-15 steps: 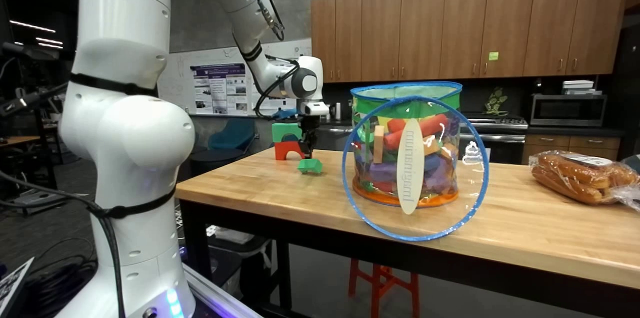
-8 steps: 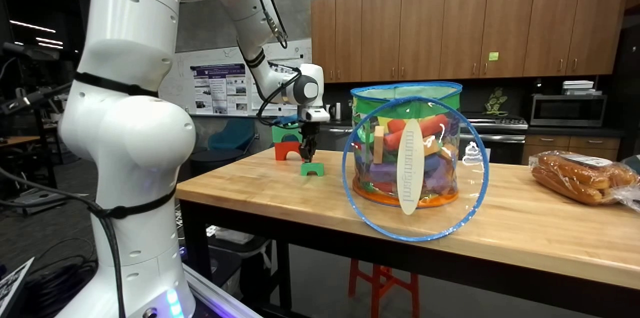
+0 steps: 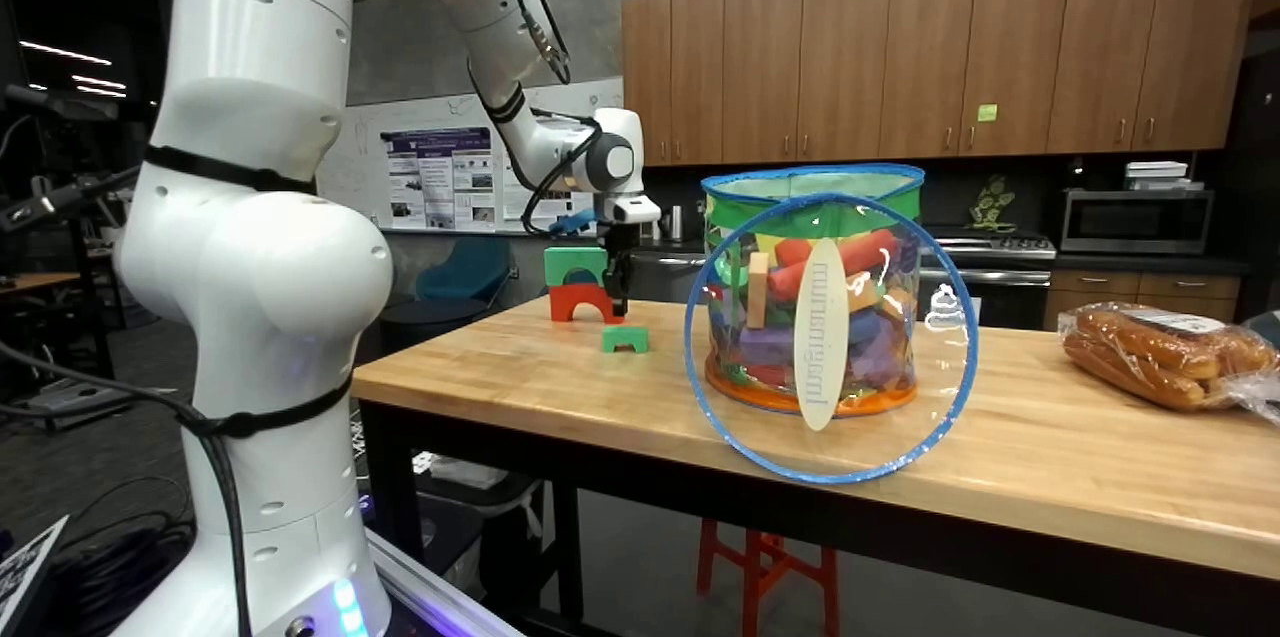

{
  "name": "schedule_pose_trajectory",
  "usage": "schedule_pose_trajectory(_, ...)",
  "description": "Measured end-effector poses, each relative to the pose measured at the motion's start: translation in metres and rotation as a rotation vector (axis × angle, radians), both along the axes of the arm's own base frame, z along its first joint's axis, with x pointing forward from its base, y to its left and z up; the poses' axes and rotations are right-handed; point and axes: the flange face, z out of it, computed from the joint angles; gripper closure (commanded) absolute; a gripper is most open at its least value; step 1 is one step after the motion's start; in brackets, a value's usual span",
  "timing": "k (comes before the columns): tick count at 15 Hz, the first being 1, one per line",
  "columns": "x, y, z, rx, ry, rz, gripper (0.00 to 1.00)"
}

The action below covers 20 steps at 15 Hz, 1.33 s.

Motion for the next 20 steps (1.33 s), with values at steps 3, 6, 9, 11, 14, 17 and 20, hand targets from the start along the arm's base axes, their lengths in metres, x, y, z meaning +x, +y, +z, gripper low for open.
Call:
schedule_pose_trajectory(3, -0.003, -0.001, 0.005, -0.002, -0.008, 0.02, 0.3)
schedule_pose_trajectory(6, -0.009, -0.004, 0.006, -0.005, -0.006, 0.034, 0.1)
schedule_pose_trajectory(9, -0.016, -0.008, 0.006, -0.008, -0.001, 0.04, 0.0)
schedule_pose_trajectory(11, -0.021, -0.012, 0.007, -0.01, 0.002, 0.042, 0.0)
schedule_pose_trajectory(14, -0.029, -0.016, 0.005, -0.012, 0.011, 0.048, 0.0)
schedule_pose_trajectory(17, -0.036, -0.018, -0.003, -0.014, 0.03, 0.056, 0.0)
schedule_pose_trajectory(20, -0.043, -0.018, -0.013, -0.016, 0.052, 0.064, 0.0)
